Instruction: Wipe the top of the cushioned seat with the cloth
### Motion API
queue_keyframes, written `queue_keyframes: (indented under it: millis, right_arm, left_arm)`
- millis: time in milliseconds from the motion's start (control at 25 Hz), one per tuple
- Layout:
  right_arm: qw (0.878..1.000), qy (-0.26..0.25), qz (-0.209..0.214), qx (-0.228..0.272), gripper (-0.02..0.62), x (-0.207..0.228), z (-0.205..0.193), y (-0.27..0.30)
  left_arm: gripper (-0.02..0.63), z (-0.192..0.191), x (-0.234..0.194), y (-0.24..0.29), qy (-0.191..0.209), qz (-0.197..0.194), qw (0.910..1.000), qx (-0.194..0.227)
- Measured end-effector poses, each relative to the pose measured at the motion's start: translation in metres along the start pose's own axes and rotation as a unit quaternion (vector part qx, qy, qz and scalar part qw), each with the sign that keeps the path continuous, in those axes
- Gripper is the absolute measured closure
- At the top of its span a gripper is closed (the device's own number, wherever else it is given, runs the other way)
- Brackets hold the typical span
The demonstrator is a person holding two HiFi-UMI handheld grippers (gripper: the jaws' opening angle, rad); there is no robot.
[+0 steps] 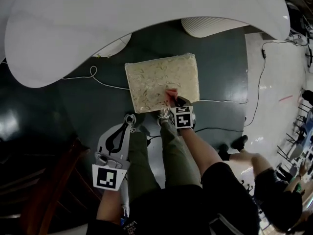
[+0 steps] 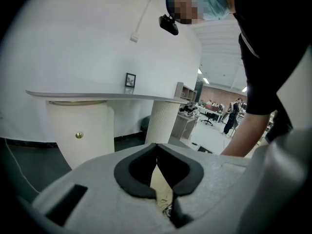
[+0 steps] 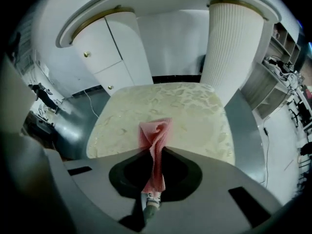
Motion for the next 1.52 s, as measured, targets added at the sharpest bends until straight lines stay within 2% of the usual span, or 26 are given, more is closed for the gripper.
queue_keyframes:
  millis: [360,560,680,920,1160,1320,1520]
  right_arm:
    - [0.993,0.067,-0.100,-0.004,0.568,0.120,-0.018,-0.029]
    - [0.980,0.133,-0.144,-0.034,0.568,0.162,-0.040,-0.037]
    - [0.974,0.163,-0.155,-0.036,0.569,0.172,-0.046,-0.044]
    - [0.984,0.147,-0.102,0.017,0.569,0.154,-0.019,-0.070]
    - [0.988,0.120,-0.046,0.090,0.569,0.118,0.028,-0.111]
    - [0.984,0.098,-0.017,0.146,0.569,0.091,0.065,-0.155]
    - [0.973,0.073,0.001,0.218,0.569,0.048,0.097,-0.230]
  left_arm:
    - [0.589,0.018,0.048,0.066,0.015,-0.062,0.9980,0.004]
    - [0.588,0.023,0.072,0.086,0.023,-0.087,0.9959,-0.008]
    - [0.588,0.023,0.077,0.091,0.028,-0.089,0.9955,-0.016]
    - [0.589,0.039,0.085,0.094,0.038,-0.077,0.9963,-0.005]
    - [0.589,0.065,0.091,0.085,0.038,-0.056,0.9971,0.034]
    - [0.588,0.090,0.094,0.065,0.051,-0.055,0.9957,0.055]
    - [0.589,0.121,0.093,0.020,0.071,-0.049,0.9933,0.077]
Point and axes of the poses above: the fingertips, and each gripper's own axes: y forward along the fingers, x to its right, z out of its top, the point moved 7 cm from there along -y, backward along the fingers, and after that the axes turned 5 degrees about x, right-handed, at the moved point
